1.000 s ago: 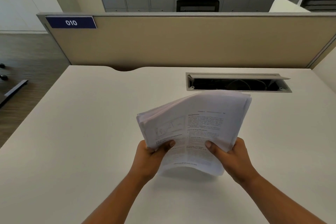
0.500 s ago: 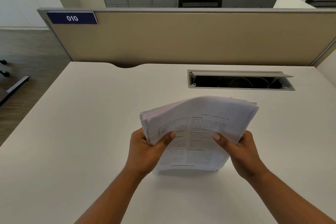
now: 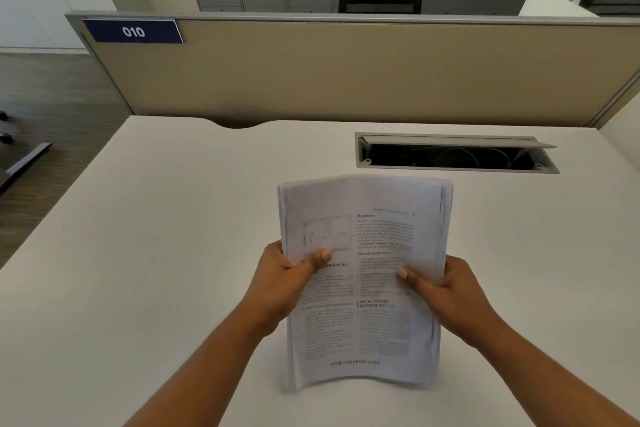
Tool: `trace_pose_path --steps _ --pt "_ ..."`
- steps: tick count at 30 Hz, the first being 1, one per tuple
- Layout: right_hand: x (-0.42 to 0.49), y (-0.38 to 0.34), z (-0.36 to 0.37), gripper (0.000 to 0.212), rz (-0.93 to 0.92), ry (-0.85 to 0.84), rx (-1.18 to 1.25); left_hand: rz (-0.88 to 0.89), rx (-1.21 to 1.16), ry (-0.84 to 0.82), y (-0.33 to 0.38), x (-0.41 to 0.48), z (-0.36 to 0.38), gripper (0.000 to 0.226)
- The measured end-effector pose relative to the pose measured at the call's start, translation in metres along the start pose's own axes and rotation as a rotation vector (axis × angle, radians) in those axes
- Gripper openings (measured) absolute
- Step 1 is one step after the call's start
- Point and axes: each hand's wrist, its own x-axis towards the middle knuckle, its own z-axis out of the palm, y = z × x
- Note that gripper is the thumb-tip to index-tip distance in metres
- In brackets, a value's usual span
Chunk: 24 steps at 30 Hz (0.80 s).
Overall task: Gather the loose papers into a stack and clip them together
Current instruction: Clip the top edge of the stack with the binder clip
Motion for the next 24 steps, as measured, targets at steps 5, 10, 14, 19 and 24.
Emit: trace_pose_path --steps 5,10,14,19,24 --pt "0.022 0.029 0.000 0.036 0.203 -0.100 0.035 -0.055 0.000 0.017 -0.028 0.026 0.000 0.016" --pt "0.058 0.044 -0.018 0.049 0.395 -0.061 -0.119 -0.069 -0.014 0.044 -0.054 0.053 -0.008 0.017" --pt "0.108 0.040 -0.053 0.045 0.406 0.162 -0.175 -0.074 -0.044 0.052 -0.068 0.072 -0.017 0.018" --pt "0.175 0.029 -0.088 0.039 0.358 0.384 -0.261 -0.079 -0.037 0.019 -0.079 0.090 -0.021 0.015" --pt "0.218 0.027 -0.097 0.029 0.399 0.418 -0.364 -0.076 -0.027 -0.029 -0.080 0.099 -0.015 0.041"
